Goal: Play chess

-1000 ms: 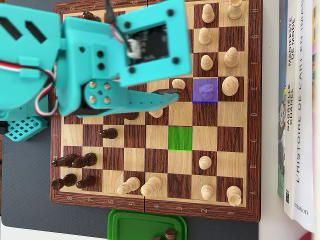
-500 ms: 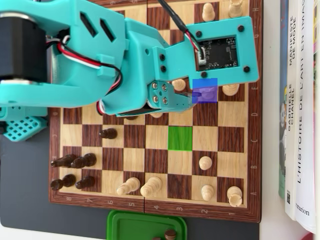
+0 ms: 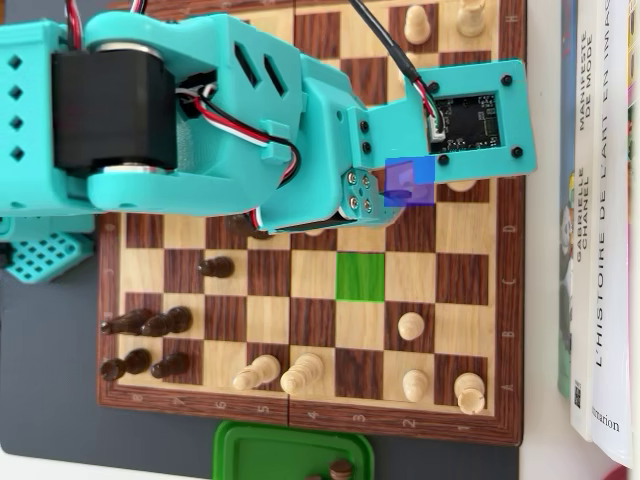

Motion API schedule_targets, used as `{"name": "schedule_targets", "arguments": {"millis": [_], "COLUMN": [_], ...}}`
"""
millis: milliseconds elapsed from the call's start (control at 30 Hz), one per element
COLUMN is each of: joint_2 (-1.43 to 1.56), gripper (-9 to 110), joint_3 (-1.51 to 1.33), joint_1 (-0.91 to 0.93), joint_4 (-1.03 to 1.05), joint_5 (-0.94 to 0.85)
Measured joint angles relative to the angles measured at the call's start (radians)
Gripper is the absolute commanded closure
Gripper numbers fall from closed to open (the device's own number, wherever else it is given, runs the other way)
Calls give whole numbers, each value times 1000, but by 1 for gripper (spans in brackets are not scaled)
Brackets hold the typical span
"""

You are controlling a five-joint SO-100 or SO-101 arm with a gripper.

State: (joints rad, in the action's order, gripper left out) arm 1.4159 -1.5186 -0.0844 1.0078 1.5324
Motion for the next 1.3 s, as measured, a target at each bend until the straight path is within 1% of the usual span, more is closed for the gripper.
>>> {"name": "schedule_targets", "arguments": {"millis": [200, 1000, 1300], "joint_2": [-44, -51, -106], "gripper": [89, 89, 89], "joint_3": [52, 55, 74], "joint_1": [0, 0, 0], "joint_4": [0, 0, 2], "joint_5": [0, 0, 0]}}
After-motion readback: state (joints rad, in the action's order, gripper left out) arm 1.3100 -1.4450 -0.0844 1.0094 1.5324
